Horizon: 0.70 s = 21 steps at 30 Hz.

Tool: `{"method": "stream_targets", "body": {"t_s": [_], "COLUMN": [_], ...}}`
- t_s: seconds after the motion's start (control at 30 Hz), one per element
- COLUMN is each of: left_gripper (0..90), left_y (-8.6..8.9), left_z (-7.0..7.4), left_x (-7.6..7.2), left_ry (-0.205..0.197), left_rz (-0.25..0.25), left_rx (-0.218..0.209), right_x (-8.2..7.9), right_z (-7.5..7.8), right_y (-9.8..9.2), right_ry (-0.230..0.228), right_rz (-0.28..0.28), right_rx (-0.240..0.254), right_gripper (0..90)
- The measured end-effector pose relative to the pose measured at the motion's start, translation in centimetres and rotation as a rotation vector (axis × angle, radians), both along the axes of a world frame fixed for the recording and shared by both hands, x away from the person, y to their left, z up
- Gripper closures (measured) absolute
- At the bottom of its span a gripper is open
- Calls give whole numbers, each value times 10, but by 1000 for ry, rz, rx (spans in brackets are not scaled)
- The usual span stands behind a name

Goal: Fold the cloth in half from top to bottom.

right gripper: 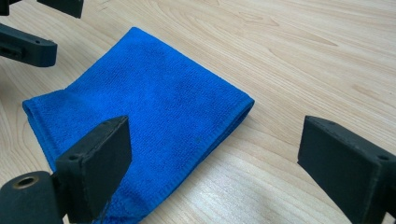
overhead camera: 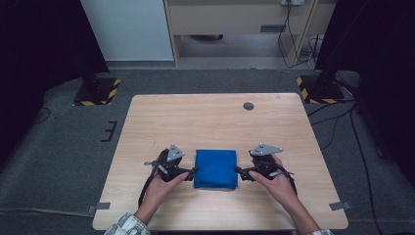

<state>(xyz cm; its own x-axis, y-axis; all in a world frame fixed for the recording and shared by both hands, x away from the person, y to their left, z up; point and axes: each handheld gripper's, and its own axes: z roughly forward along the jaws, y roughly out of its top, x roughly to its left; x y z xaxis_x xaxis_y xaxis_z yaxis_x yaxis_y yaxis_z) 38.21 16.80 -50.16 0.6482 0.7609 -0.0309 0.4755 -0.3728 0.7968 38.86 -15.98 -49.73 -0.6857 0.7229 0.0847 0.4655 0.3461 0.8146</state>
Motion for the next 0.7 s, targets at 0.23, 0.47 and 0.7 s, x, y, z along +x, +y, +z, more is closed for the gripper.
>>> {"method": "stream_targets", "body": {"t_s": [0.23,0.47,0.7], "left_gripper": [80,79,79], "left_y": [6,11,21], "left_z": [-1,0,2], "left_x": [1,3,2], "left_ry": [10,0,-5], "left_rz": [5,12,26], "left_rx": [-3,12,16], "right_x": [-3,-2,-2], "right_z": [-3,-3,1], "right_y": [-8,-26,-41], "right_ry": [-3,-6,-17], "right_rz": [-9,-50,-76], "right_rx": [-17,-23,-18], "right_gripper": [96,95,99]}}
